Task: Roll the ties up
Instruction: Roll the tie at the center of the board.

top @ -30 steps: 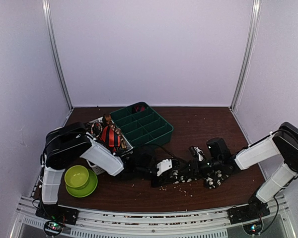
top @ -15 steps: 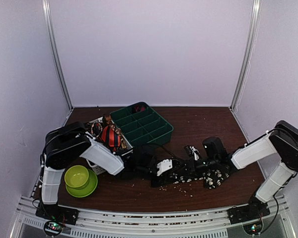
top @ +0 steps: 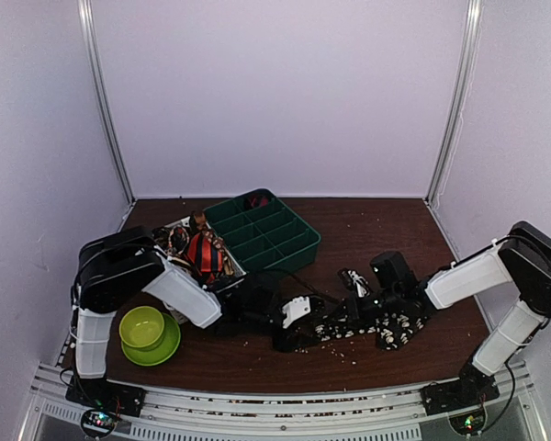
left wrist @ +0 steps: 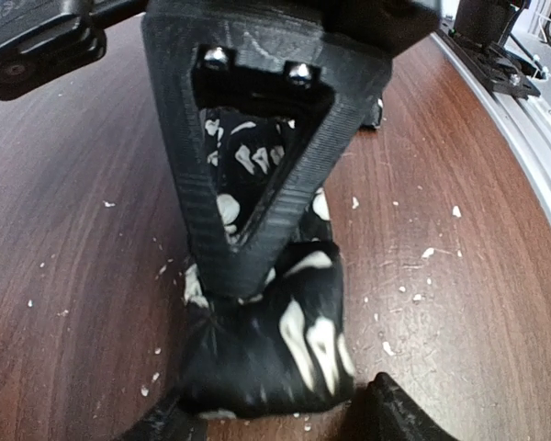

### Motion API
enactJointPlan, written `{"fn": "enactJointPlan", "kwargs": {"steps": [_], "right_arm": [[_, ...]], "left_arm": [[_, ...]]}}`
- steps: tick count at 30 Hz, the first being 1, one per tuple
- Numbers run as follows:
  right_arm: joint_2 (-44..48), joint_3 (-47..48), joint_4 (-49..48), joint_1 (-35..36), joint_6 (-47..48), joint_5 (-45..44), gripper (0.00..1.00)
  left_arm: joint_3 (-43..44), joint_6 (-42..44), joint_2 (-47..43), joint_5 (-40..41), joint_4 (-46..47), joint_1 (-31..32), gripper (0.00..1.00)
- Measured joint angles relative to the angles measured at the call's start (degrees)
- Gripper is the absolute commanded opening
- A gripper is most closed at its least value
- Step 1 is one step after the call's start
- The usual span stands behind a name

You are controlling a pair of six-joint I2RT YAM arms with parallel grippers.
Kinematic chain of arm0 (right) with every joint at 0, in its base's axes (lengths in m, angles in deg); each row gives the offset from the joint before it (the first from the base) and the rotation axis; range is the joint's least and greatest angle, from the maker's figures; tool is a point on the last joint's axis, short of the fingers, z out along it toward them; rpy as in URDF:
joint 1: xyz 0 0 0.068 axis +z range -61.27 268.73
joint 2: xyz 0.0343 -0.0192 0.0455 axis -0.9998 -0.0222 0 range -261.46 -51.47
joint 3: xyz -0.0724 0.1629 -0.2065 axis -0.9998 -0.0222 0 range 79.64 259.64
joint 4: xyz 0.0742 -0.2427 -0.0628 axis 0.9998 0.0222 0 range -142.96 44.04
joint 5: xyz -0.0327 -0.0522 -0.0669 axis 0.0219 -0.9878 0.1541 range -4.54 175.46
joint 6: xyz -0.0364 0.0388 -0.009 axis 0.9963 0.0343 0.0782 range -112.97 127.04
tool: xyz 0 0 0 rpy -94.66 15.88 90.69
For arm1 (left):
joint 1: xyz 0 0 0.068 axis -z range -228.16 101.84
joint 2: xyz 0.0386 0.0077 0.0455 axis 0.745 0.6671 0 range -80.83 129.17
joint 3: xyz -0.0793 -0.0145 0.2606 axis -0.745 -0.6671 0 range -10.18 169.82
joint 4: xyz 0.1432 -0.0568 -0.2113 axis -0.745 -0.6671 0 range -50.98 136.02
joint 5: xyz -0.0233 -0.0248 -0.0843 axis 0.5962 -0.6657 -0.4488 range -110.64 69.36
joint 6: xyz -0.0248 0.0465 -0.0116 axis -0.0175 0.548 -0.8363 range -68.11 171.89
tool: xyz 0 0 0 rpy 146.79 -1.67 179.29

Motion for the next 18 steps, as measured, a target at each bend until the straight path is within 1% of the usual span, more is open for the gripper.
{"fn": "enactJointPlan", "kwargs": {"steps": [6, 11, 15, 18], "right_arm": [[0.8, -0.1, 2.2, -0.5, 2.9, -3.0, 0.0], [1.3, -1.2, 2.9, -0.6, 4.0, -5.9, 0.0], [2.0, -2.8, 1.9, -0.6, 3.9, -7.1, 0.0], [2.3, -3.5, 0.9, -0.6, 3.7, -7.5, 0.0]], "left_arm": [[-2.2, -5.3, 0.8, 0.3, 7.7, 0.2, 0.65], [-2.2, -11.4, 5.3, 1.0, 17.4, 0.8, 0.65], [-0.5, -16.3, 9.0, 2.0, 25.5, 1.2, 0.64], [0.9, -18.6, 11.0, 2.6, 29.0, 1.4, 0.64]]}}
